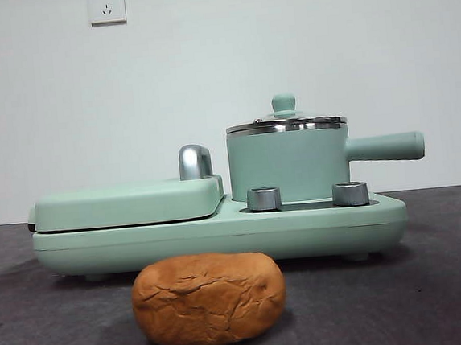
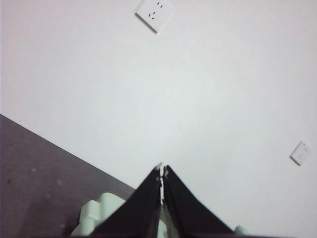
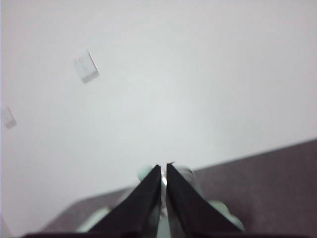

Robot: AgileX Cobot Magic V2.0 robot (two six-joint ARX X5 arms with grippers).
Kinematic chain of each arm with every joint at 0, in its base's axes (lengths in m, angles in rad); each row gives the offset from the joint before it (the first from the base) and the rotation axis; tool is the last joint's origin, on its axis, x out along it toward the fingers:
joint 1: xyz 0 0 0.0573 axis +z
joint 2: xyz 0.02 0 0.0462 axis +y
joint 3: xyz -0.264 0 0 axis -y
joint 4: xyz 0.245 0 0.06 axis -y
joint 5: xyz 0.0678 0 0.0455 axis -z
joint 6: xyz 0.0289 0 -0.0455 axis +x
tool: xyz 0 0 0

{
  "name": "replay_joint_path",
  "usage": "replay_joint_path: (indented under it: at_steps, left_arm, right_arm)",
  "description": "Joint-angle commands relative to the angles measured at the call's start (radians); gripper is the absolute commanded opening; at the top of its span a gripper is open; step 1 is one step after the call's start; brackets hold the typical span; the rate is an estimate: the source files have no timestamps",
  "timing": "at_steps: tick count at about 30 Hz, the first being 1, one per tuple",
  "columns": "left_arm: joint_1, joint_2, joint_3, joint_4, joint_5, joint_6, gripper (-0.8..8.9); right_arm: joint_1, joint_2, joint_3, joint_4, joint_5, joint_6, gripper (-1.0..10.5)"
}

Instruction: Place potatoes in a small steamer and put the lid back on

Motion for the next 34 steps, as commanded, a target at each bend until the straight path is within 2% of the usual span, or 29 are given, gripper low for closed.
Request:
replay_joint_path:
  at_steps: [1,4,7,10,13,17,22,28,34]
  left_arm:
    - [0.0,0.003,0.09,-0.062,0.005,-0.024,0.09]
    - [0.0,0.022,0.218,-0.262,0.005,-0.013,0.09]
    - [0.0,0.07,0.348,-0.417,0.005,0.043,0.09]
    - [0.0,0.138,0.464,-0.506,0.02,0.115,0.09]
    - [0.0,0.225,0.566,-0.581,0.06,0.172,0.09]
    - [0.0,0.352,0.675,-0.684,0.154,0.252,0.09]
    - [-0.007,0.508,0.765,-0.782,0.275,0.384,0.09]
    - [-0.045,0.652,0.819,-0.854,0.318,0.575,0.09]
    - [-0.113,0.731,0.823,-0.907,0.317,0.797,0.09]
  right_arm:
    - [0.002,0.016,0.092,-0.081,0.01,0.042,0.1]
    - [0.002,0.056,0.2,-0.207,0.016,0.039,0.1]
    - [0.002,0.115,0.288,-0.257,0.008,0.037,0.1]
    - [0.002,0.195,0.38,-0.295,-0.009,0.028,0.1]
    - [0.002,0.286,0.466,-0.349,-0.052,-0.03,0.1]
    - [0.002,0.415,0.566,-0.445,-0.15,-0.134,0.1]
    - [0.013,0.562,0.654,-0.578,-0.242,-0.318,0.1]
    - [0.099,0.672,0.682,-0.682,-0.231,-0.554,0.1]
    - [0.251,0.74,0.682,-0.734,-0.119,-0.695,0.1]
